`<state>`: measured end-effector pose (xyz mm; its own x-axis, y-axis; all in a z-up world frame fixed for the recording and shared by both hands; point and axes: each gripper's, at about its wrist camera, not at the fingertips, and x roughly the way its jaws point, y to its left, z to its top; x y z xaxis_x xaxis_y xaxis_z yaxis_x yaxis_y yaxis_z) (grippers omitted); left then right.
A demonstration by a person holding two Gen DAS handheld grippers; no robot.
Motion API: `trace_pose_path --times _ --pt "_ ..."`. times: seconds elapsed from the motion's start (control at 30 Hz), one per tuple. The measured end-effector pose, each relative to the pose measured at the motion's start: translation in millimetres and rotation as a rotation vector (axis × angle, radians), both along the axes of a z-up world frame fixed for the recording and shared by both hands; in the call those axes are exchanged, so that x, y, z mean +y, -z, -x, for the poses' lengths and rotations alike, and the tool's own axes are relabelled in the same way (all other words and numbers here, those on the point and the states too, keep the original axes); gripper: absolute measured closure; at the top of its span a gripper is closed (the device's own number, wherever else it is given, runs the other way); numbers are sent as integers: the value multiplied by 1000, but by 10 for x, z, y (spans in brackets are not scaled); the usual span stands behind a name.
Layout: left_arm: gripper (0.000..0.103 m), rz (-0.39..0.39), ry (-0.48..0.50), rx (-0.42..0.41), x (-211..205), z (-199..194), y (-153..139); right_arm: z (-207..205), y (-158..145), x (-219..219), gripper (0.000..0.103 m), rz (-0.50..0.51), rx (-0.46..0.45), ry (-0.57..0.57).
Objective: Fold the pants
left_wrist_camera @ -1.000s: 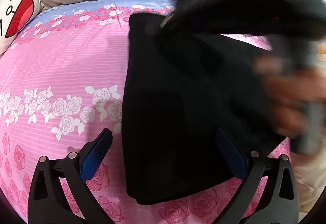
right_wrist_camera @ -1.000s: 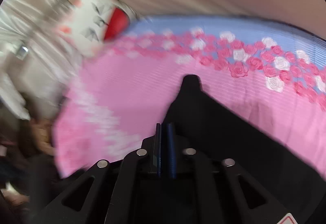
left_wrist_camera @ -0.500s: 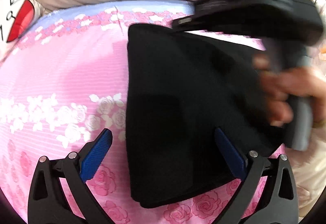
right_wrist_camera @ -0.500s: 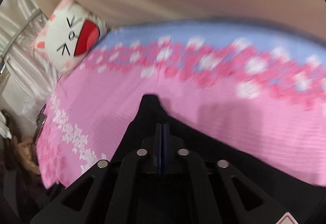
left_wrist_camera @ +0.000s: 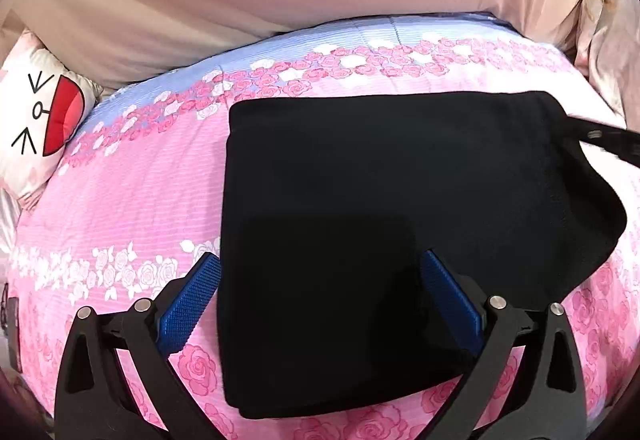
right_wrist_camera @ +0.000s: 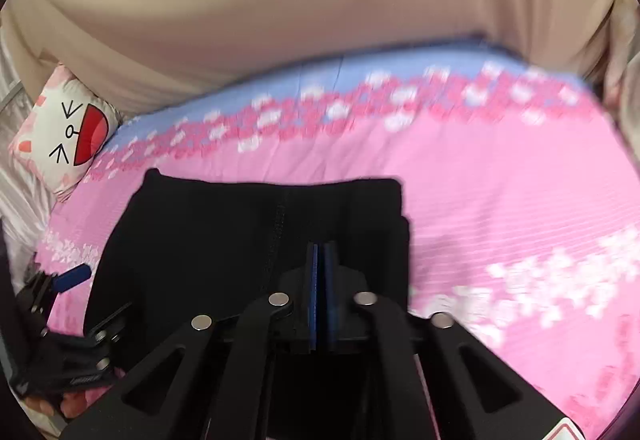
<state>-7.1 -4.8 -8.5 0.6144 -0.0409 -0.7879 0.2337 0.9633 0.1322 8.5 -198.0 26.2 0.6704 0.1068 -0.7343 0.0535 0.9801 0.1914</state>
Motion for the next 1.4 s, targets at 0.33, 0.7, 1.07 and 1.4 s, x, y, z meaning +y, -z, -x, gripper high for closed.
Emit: trace_pose_path --times 0.33,0.7,1.07,1.4 --pt "5 -36 -33 7 -69 60 18 451 195 -224 94 -66 35 40" --pt "5 -7 -48 29 81 107 35 821 350 -196 74 -119 59 -8" --pt "5 12 -48 45 140 114 37 803 428 -235 85 -136 78 -25" --pt "5 48 -39 56 198 127 60 927 424 -427 89 -215 70 6"
